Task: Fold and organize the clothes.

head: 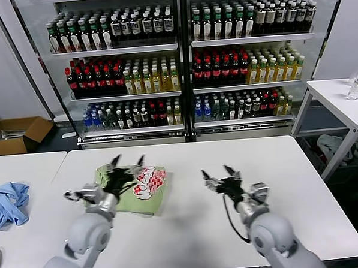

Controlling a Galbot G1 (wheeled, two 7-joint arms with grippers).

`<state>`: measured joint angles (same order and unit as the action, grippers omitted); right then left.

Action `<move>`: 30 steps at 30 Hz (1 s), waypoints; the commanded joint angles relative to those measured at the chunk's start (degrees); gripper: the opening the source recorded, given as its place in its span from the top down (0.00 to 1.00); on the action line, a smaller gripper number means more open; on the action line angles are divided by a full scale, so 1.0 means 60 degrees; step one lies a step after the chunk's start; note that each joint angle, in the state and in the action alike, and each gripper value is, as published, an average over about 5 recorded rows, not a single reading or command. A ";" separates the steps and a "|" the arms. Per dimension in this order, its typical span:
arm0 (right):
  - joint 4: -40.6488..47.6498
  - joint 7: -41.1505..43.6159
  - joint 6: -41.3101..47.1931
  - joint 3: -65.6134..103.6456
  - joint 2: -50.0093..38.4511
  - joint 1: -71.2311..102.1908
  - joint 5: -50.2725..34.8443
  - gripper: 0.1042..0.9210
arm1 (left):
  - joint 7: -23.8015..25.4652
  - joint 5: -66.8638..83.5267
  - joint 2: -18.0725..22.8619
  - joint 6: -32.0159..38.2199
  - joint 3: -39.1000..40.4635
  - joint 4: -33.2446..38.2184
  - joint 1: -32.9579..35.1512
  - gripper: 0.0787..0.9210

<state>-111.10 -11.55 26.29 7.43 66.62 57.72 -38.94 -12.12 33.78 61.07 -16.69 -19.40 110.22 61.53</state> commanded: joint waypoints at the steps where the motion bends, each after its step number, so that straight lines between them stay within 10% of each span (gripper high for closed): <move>1: 0.2680 -0.1449 0.0806 -0.3236 0.1337 -0.2840 -0.2106 0.12 | -0.0275 -0.0232 -0.0471 0.0861 -0.2707 0.0419 0.2275 0.12; 23: 0.5669 -0.1705 0.1130 -0.3633 0.3168 -0.4024 -0.2407 0.14 | -0.0291 -0.0126 -0.0417 0.1128 -0.3063 0.0290 0.2717 0.12; 30: 0.5791 -0.1699 0.1046 -0.3602 0.3034 -0.4132 -0.2468 0.35 | -0.0290 -0.0120 -0.0427 0.1125 -0.3011 0.0273 0.2703 0.12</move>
<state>-80.80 -21.44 32.32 -12.72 83.10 35.13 -52.47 -13.75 33.15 58.64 -10.40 -36.46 111.84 76.69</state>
